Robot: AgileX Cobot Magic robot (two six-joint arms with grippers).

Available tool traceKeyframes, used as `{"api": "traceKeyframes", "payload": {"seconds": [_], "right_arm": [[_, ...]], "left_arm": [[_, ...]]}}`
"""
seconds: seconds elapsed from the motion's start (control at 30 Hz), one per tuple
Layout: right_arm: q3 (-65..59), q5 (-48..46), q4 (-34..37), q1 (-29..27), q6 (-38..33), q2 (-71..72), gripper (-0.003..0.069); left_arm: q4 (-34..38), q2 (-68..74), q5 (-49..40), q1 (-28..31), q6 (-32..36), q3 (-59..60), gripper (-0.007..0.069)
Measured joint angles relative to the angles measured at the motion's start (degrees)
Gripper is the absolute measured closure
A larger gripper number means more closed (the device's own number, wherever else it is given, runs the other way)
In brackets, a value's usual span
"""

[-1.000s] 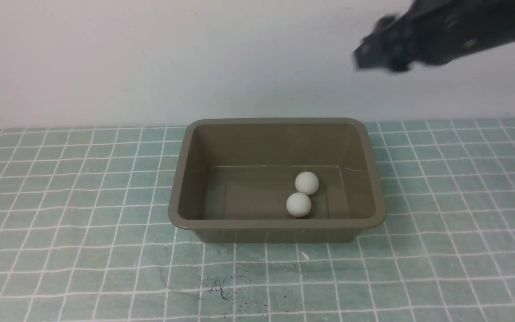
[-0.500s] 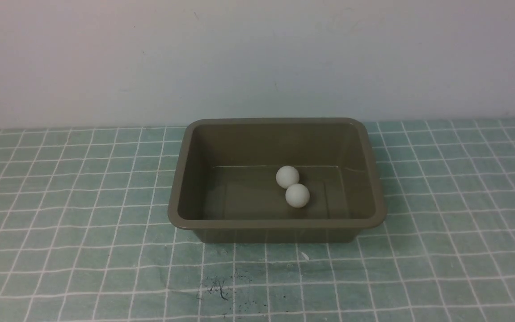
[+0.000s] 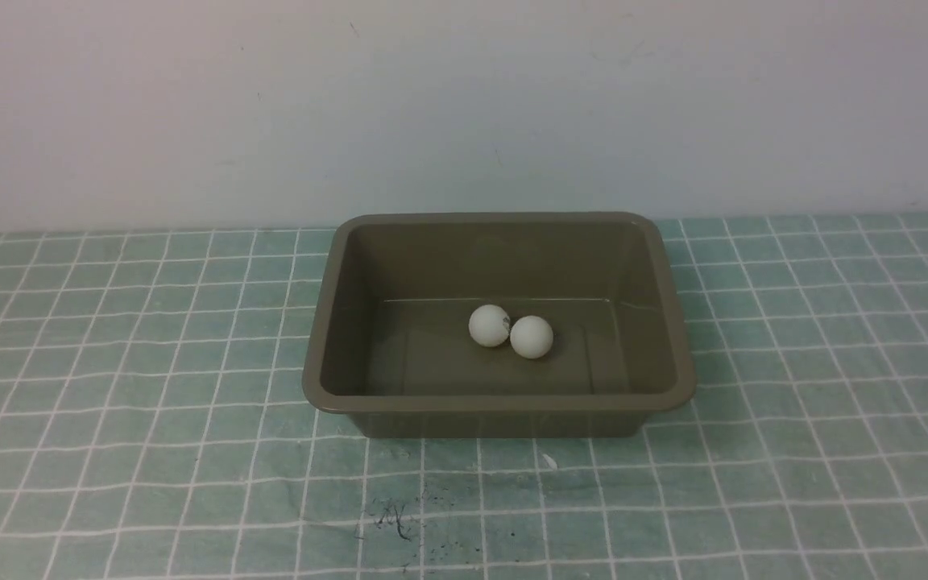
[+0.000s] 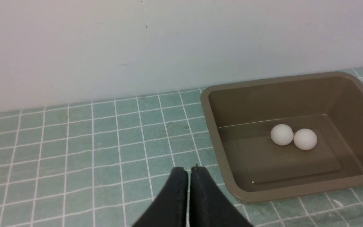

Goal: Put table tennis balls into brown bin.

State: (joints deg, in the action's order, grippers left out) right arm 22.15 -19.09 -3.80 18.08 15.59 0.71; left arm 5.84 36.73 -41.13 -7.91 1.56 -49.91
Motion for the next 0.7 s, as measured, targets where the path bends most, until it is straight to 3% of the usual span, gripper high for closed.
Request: {"api": "traceKeyframes", "payload": {"seconds": [0.3,0.7], "right_arm": [[-0.1,-0.1,-0.2,0.0,0.2,0.0,0.0672],[-0.1,-0.1,-0.2,0.0,0.2,0.0,0.0672]], "left_arm": [[0.0,-14.9,5.2,0.0,0.0,12.7,0.0629],[0.0,-17.3,2.7,0.0,0.0,13.3,0.0629]]}}
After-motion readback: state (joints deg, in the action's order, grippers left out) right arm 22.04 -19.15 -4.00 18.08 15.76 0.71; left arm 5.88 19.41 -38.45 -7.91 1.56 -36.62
